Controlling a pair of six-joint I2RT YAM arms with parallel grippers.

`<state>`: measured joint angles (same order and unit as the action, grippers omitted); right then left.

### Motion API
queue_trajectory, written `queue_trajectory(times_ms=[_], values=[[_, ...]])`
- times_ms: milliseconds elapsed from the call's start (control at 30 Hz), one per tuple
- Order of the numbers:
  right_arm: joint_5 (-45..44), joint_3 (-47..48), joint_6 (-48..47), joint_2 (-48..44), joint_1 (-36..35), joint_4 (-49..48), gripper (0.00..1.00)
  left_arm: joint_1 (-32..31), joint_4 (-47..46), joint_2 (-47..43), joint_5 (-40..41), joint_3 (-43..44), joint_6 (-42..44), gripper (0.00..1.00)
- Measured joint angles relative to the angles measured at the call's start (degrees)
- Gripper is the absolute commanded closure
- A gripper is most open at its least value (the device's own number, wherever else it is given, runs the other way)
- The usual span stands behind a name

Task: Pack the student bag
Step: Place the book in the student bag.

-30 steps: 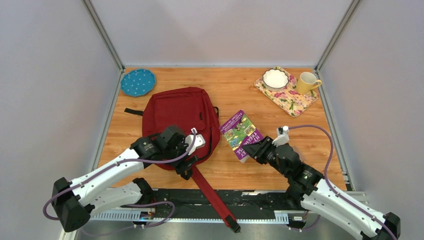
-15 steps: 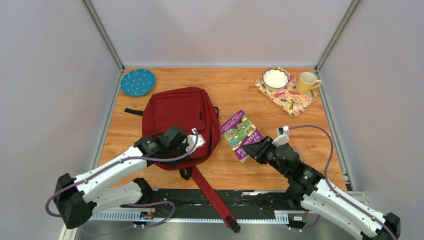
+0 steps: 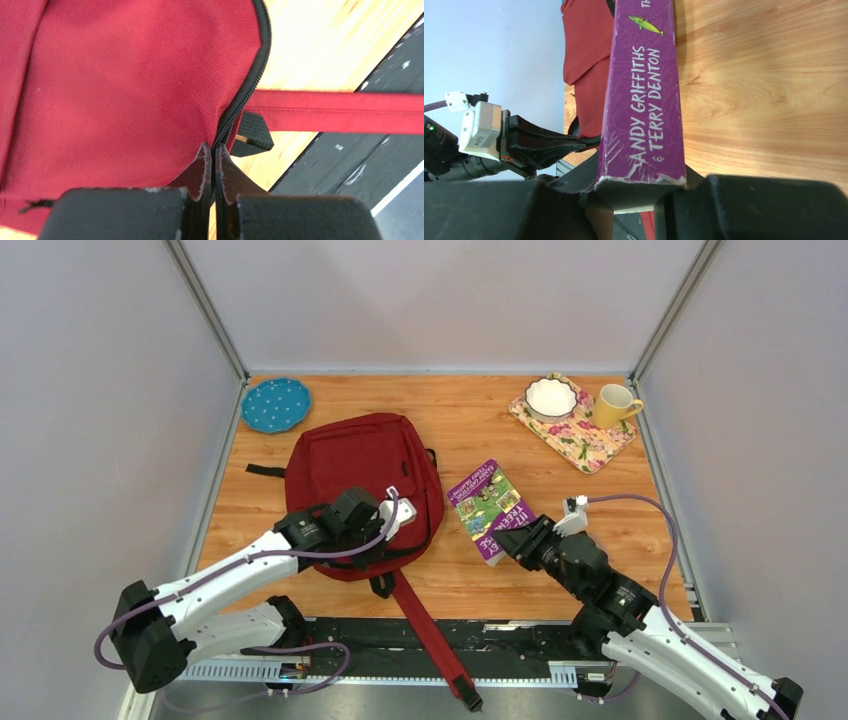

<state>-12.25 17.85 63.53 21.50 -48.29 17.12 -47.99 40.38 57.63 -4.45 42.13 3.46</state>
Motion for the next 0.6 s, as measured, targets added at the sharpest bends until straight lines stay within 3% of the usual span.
queue_trajectory(times_ms=[200, 367, 600], values=[[-3.63, 0.98, -0.15, -3.63, 0.0, 5.9, 1.0, -4.72, -10.51, 4.37, -4.76, 0.13, -5.55, 1.0], [-5.81, 2.12, -0.59, -5.6, 0.0, 9.7, 1.0, -8.92, -13.92, 10.45, -5.92, 5.49, -8.11, 1.0], [-6.8, 6.64, -1.6, -8.09, 0.0, 16.85, 1.0, -9.4, -14.1, 8.7, 1.64, 9.75, -8.68, 1.0]])
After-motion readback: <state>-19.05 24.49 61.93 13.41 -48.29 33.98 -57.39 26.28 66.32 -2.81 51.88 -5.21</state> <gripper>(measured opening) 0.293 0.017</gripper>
